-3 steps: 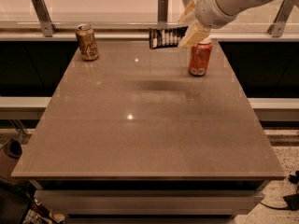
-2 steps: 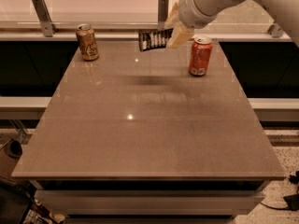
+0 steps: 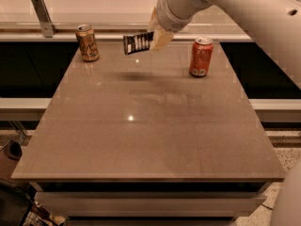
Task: Move rxbar chocolate near orange can
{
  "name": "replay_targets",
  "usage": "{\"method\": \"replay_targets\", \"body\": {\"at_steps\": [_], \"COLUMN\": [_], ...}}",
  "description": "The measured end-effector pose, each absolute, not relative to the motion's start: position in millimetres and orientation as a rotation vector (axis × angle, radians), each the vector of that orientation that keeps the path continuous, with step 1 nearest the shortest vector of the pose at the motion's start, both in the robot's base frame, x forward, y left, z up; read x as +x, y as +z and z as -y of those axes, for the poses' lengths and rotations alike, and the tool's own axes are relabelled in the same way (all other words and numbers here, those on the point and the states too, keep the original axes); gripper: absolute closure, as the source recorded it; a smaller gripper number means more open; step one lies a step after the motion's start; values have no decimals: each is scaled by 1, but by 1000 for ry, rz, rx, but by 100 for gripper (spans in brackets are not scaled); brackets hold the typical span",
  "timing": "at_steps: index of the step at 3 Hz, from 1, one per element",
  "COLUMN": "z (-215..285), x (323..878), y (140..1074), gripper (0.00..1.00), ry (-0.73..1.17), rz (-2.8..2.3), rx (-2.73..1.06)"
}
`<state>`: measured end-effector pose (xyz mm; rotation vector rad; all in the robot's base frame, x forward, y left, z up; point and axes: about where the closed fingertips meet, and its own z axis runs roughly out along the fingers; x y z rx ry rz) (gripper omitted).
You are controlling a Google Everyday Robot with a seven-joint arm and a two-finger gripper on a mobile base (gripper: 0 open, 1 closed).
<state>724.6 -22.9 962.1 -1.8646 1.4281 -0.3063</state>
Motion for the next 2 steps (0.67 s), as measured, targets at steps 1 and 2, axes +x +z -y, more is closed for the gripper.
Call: {"method": "replay_targets", "body": {"at_steps": [1, 2], "z": [0, -22], "x": [734, 744], "y": [950, 938], "gripper": [100, 100], "ry": [-277, -263], "rz": [-1412, -1411], "rx": [-1865, -1858]}}
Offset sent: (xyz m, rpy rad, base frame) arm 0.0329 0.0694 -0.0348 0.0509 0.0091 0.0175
